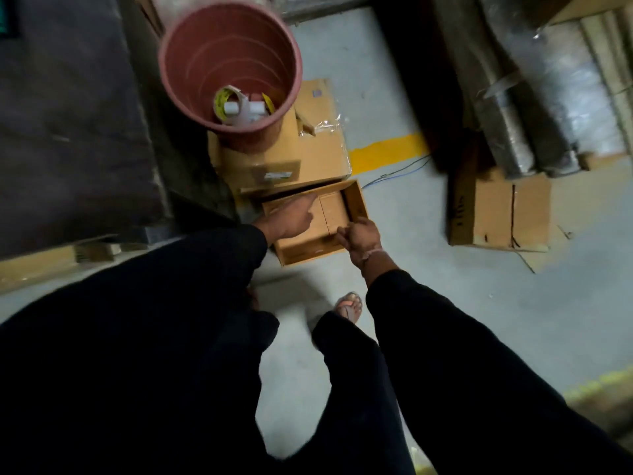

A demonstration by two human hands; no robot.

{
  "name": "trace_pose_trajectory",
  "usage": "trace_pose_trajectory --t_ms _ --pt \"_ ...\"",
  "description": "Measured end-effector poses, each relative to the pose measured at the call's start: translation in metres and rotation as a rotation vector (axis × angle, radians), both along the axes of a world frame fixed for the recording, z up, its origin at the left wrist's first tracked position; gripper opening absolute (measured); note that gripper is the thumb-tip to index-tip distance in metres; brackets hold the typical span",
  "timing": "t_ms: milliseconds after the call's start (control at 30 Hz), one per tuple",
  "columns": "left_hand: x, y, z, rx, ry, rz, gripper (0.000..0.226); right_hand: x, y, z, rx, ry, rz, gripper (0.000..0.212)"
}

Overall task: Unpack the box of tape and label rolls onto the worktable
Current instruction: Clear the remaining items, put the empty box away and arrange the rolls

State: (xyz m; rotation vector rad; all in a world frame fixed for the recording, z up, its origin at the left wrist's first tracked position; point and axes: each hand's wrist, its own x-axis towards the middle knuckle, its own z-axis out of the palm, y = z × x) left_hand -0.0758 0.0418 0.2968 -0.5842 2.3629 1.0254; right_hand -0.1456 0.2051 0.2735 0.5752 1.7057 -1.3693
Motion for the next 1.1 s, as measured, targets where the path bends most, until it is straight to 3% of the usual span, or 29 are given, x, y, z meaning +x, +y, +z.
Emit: trace_pose_trajectory --t_ms 100,200,433,800,933,1100 --pt "0.025 -0.011 0.071 0.047 0.041 0.0 0.057 0.011 -0.016 0.082 -0.04 0.023 -0.015 0.024" --pt "0.053 -0.025 0.136 0.131 0.088 0.028 0.061 0.023 -0.032 0.146 0.029 0.099 0.058 0.046" --pt "0.128 -0.061 0.232 0.276 0.245 0.16 0.052 0.07 -0.082 0.252 -0.233 0.133 -0.125 0.046" --pt "0.21 -0.135 0.275 0.165 0.387 0.639 0.043 0.075 -0.182 0.291 -0.412 0.082 0.127 0.026" --pt "0.226 -0.159 0.279 0.14 0.363 0.71 0.044 0.077 -0.223 0.29 -0.45 0.06 0.172 0.031" --pt "0.246 -0.198 0.277 0.088 0.345 0.777 0.044 0.089 -0.273 0.291 -0.393 0.064 0.323 0.053"
